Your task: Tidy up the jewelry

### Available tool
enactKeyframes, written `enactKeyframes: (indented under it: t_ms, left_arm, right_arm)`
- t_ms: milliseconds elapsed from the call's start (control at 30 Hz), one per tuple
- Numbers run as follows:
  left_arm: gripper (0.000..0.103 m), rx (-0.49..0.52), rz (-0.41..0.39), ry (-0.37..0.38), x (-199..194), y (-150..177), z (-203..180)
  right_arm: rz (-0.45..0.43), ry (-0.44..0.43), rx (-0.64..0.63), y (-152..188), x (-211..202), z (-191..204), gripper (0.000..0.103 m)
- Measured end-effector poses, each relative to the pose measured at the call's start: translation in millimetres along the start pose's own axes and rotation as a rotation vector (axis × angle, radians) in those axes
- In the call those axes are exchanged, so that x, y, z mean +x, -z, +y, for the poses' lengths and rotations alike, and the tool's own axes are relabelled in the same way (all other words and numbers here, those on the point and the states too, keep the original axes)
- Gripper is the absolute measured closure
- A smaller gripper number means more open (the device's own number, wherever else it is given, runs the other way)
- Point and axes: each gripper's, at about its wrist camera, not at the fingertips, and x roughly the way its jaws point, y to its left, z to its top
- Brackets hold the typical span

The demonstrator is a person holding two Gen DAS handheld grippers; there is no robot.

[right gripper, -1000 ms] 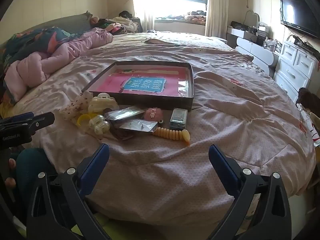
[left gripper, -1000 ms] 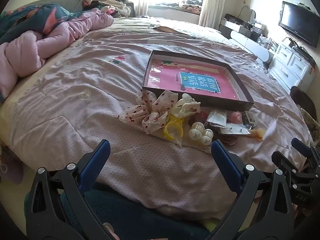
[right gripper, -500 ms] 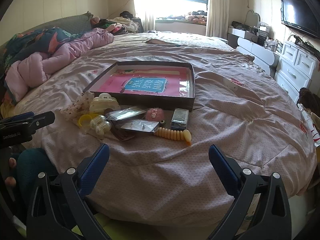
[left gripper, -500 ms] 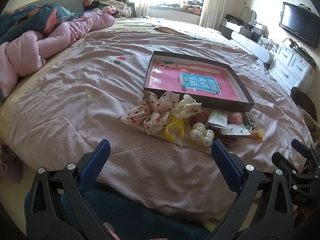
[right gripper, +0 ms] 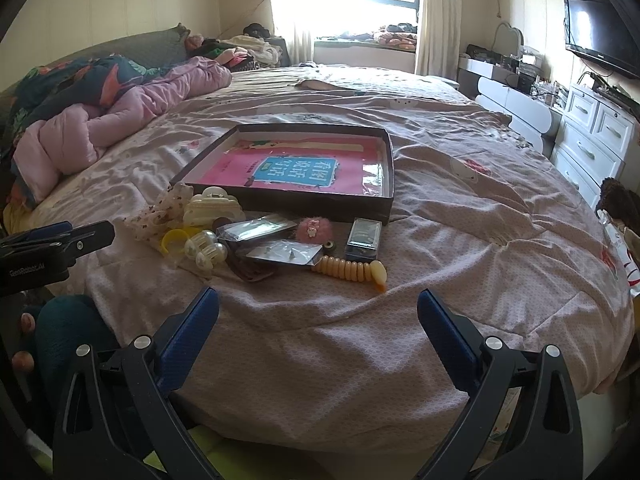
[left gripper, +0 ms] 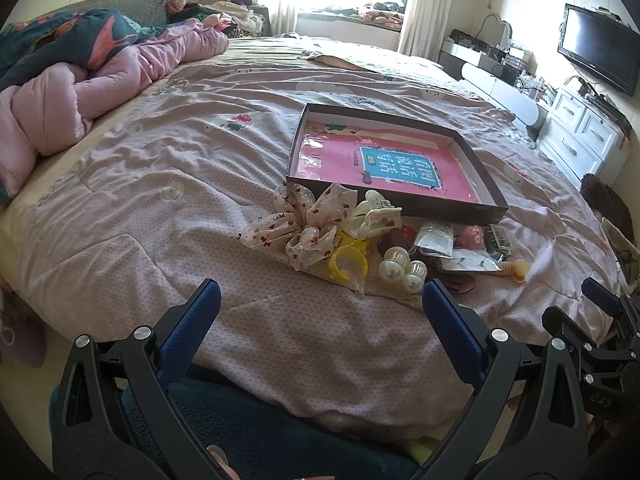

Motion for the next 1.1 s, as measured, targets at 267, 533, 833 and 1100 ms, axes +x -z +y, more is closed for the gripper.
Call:
enactKeyframes:
  t_ms: [267,533,833,1100]
  left_arm:
    - [0.010,0.002,-0.002,-0.001,-0.1,-0.1,0.5]
    - [0.010,0.005,-0.004,-0.001,-0.1,-0.1,0.6]
    - [0.010,0.004,0.002,0.002,1.7,0.0,-1.1]
    - [0.010,0.001,0.005,-0.001,4.0,0.1,-3.4]
  right_arm:
    - [-0.002,-0.001,0.000,0.0,0.1,0.7,0.006]
    - [-0.005,-0.002,-0.001,-1.2,0.7,2.1,0.006]
    - [-0.003,-0.005,0.003,-1.4,0.7,1.1,0.006]
    - [0.004,-0.013,-0.001,-2.7,2.7,4.0,0.006]
